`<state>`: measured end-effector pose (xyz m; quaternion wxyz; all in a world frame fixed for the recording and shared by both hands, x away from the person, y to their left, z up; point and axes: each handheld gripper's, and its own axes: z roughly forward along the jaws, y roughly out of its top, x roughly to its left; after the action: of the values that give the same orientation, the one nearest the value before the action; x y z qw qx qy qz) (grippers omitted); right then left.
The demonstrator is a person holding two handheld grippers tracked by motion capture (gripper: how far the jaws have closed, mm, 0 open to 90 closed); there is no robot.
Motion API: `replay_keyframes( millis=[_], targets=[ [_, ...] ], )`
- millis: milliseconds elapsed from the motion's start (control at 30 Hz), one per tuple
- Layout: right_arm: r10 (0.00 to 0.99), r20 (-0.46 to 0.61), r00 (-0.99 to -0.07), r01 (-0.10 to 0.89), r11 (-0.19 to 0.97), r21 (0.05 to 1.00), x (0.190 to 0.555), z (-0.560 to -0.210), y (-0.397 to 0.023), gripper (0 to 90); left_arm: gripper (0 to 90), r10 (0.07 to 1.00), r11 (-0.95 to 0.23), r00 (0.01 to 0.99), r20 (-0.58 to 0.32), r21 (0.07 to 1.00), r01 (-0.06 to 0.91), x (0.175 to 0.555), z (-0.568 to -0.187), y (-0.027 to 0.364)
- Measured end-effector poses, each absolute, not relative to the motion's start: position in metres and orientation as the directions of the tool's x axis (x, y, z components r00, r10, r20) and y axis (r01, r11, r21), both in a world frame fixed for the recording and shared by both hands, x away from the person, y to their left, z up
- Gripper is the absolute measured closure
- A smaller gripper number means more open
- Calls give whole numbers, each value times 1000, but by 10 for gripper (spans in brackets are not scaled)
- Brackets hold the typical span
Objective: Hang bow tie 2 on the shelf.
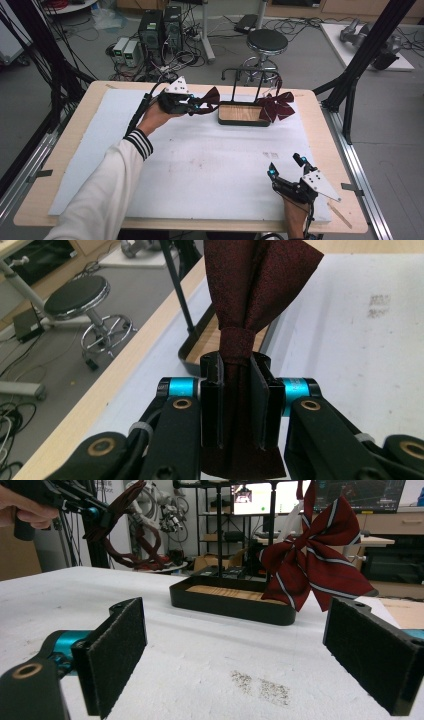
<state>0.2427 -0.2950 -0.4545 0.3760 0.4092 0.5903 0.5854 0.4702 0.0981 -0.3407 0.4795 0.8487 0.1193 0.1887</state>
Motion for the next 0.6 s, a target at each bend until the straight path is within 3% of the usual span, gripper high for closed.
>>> replay_keyframes(
  millis=[600],
  targets=[
    [925, 36, -378, 39, -23, 999, 243, -455, -295, 94, 773, 393, -378, 909, 138, 926, 23, 476, -334, 72]
  ],
)
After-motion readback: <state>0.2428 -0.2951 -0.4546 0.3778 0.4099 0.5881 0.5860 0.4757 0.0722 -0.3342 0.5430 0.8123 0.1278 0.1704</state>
